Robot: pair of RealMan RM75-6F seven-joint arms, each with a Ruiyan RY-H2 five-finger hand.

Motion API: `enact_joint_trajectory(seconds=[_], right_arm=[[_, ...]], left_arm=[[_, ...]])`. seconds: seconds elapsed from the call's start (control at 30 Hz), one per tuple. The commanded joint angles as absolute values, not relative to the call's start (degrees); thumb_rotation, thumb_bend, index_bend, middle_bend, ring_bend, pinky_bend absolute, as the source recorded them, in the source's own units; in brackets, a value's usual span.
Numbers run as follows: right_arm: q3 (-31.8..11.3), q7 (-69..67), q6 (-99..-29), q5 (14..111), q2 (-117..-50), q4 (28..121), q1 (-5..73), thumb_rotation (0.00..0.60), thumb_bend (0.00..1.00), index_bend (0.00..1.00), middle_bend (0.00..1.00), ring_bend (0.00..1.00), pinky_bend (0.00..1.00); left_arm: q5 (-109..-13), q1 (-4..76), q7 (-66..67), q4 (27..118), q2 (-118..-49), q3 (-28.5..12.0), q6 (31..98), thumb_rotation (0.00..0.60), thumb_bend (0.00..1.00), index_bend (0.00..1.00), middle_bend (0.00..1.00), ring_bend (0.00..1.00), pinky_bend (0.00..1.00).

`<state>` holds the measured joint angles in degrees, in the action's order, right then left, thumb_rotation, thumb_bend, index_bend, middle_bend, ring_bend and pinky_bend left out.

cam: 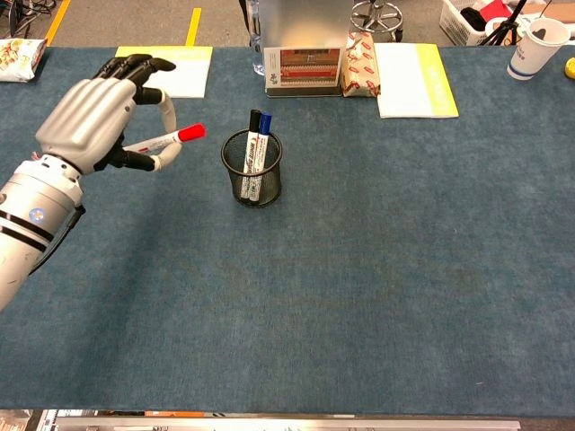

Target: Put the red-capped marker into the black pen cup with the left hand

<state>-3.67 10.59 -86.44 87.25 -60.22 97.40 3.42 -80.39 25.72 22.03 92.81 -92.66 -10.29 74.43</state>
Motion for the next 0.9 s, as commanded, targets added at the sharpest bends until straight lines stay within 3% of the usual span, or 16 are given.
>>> enact_joint_trajectory(seconds=[0.03,0.5,0.9], right_arm=[[-3.68,10.67,-86.34,87.13,-60.22,97.42,3.44,0.600,0.00,0.47,0.31,0.25,0.46],[-3.64,11.28,-85.50,86.17,-60.22,97.48,3.62,0.600,0.00,0.47,0.31,0.25,0.46],[-3.68,11.35,-85.22,85.68,-60.02,97.73,3.68,0.600,0.00,0.47,0.31,0.25,0.46]], left_arm=[[-79.23,26.82,16.35,92.98,-93.84,-12.81,74.26,0.549,0.33,0.57,0.12,0.00,0.00],[-70.11,28.72,1.13,95.33,-96.04,-19.16,70.65,0.552,0.34,0.57,0.13,0.00,0.00],[-59.86,31.01,-10.64,95.26,-97.62,-22.72,61.96,0.599,0.34,0.58,0.13,0.00,0.00]])
